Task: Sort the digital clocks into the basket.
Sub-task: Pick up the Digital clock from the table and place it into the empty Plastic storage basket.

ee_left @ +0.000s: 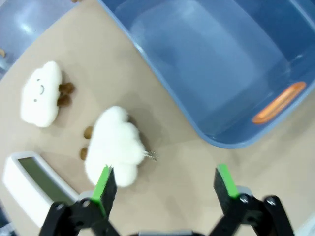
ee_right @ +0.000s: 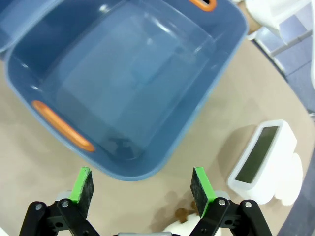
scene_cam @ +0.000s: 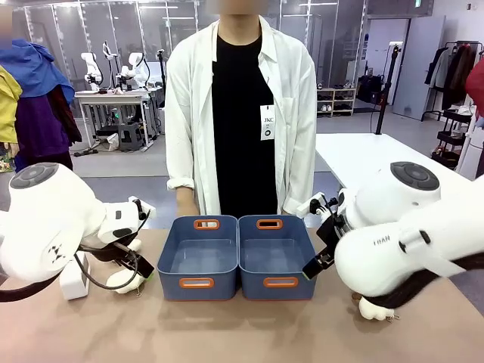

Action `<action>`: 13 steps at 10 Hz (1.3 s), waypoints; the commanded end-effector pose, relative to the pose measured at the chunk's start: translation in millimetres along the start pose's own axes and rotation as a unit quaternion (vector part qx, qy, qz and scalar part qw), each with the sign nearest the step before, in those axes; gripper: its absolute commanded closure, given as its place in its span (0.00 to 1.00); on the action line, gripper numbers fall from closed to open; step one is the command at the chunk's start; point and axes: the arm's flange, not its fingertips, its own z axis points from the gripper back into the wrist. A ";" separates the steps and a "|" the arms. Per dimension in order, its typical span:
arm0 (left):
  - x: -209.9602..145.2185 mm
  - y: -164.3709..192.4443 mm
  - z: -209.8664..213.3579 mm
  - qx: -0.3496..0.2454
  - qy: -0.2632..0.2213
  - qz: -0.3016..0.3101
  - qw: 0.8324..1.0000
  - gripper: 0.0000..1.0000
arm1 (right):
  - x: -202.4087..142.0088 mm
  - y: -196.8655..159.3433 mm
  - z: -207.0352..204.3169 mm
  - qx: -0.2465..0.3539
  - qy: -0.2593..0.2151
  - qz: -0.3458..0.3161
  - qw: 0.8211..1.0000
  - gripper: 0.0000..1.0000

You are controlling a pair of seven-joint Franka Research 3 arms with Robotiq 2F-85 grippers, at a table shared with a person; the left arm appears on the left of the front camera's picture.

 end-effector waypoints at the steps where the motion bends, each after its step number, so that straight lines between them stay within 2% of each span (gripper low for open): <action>1: 9.3 43.4 50.8 -0.153 0.067 0.065 0.984 0.00 | 12.5 -34.8 44.3 0.125 0.040 -0.035 0.991 0.00; 2: 2.8 84.3 73.3 -0.257 0.080 0.120 0.956 0.00 | 8.9 -63.1 58.5 0.205 0.053 -0.079 0.974 0.00; 3: -6.6 107.7 82.0 -0.326 0.068 0.147 0.931 0.00 | -1.3 -80.5 66.4 0.290 0.040 -0.114 0.949 0.00; 4: -25.2 137.2 93.6 -0.480 0.029 0.144 0.865 0.00 | -11.5 -93.1 69.9 0.344 0.013 -0.144 0.928 0.00; 5: -48.6 161.8 98.3 -0.573 -0.023 0.154 0.804 0.00 | -32.5 -107.4 74.1 0.414 -0.004 -0.172 0.894 0.00; 6: -77.0 185.8 98.3 -0.618 -0.072 0.184 0.761 0.00 | -70.8 -136.1 84.7 0.468 -0.064 -0.230 0.851 0.00; 7: -110.1 207.9 98.6 -0.616 -0.114 0.228 0.746 0.00 | -98.6 -153.2 88.9 0.422 -0.061 -0.270 0.863 0.00; 8: -153.1 226.3 103.8 -0.607 -0.169 0.262 0.731 0.00 | -144.0 -173.7 104.8 0.433 -0.122 -0.312 0.837 0.00; 10: -224.7 260.9 127.5 -0.574 -0.258 0.310 0.713 0.00 | -224.7 -211.0 134.6 0.398 -0.197 -0.389 0.807 0.00; 11: -254.1 279.0 145.0 -0.547 -0.285 0.331 0.714 0.00 | -260.0 -230.2 146.0 0.383 -0.220 -0.430 0.787 0.00; 12: -277.5 293.0 160.2 -0.517 -0.306 0.360 0.714 0.00 | -283.4 -241.8 153.2 0.359 -0.230 -0.462 0.778 0.00; 13: -286.5 301.3 166.3 -0.505 -0.317 0.379 0.708 0.00 | -284.6 -242.6 156.7 0.346 -0.236 -0.460 0.783 0.00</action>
